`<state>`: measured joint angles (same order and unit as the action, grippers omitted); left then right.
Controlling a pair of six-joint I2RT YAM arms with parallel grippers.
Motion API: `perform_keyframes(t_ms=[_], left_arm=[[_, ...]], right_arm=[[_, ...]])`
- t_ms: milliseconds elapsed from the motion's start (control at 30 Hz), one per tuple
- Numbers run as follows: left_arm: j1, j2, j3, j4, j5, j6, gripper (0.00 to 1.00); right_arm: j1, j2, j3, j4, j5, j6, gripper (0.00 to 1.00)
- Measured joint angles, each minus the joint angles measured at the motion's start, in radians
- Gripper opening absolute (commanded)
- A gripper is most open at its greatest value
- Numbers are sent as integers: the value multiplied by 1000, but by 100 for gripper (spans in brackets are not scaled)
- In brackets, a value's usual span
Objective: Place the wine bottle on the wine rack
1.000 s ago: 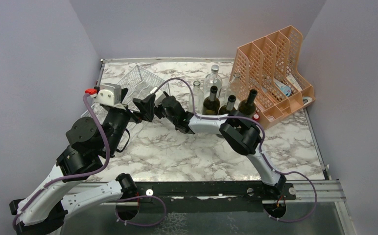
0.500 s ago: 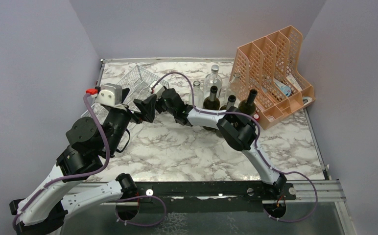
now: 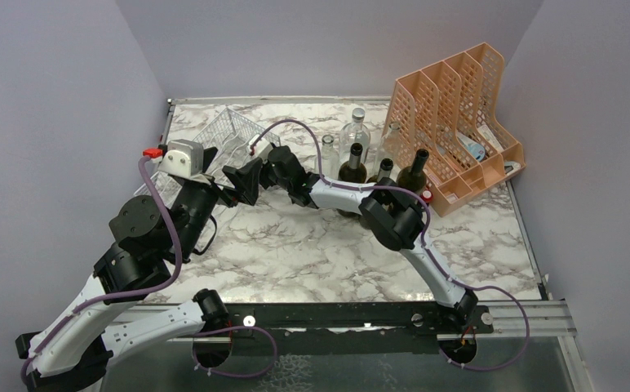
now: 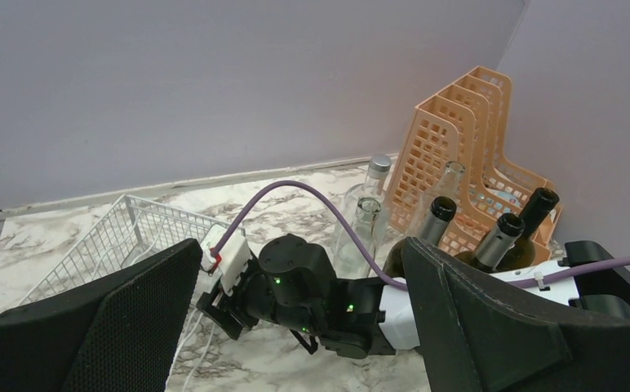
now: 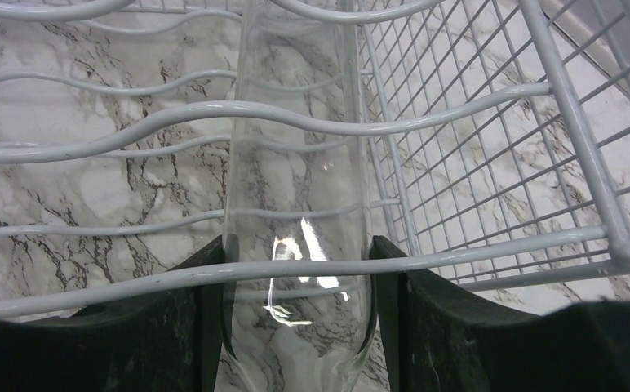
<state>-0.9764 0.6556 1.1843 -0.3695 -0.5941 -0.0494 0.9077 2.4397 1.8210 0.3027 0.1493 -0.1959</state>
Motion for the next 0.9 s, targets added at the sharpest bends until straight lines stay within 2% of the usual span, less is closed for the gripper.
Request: perform_keyframes(t_ms=[267,733,900], left_arm=[[0,0,0,-5,3,0,99],[0,-5,0,-22,8,0,99],[0,-5,0,-22,11,0,99]], right_arm=[[0,-14,-23,22,11,19,83],[1,-187,-187,76,10,47,84],[1,-226,-234,69,14,55,81]])
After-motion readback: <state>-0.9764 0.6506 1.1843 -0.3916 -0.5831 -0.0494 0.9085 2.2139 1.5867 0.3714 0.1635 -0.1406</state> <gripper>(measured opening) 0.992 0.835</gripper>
